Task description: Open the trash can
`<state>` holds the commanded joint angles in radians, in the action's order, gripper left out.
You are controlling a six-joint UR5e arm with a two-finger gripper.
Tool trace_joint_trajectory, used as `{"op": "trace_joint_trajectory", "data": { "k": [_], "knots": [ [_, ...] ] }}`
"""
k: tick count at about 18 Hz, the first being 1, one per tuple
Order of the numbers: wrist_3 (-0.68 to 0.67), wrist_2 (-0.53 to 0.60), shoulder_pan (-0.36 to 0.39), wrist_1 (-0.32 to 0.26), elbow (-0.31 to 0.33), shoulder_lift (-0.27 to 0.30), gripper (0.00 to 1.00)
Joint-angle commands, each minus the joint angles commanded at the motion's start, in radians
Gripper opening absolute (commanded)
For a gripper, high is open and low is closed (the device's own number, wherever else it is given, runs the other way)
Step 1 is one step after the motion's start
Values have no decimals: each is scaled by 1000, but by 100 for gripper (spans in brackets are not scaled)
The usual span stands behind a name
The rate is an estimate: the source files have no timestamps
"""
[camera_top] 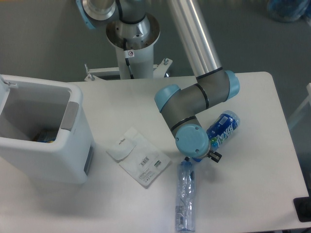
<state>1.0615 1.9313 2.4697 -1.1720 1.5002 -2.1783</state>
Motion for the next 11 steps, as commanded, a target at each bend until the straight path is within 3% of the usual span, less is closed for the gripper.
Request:
{"op": "trace_joint_trajectory", "data": {
  "k": [9,10,11],
  "knots": [
    [-2,1,0,0,0,2,51],
    [-3,0,0,0,0,2,56],
    [-3,-2,0,0,-2,2,71]
  ]
}}
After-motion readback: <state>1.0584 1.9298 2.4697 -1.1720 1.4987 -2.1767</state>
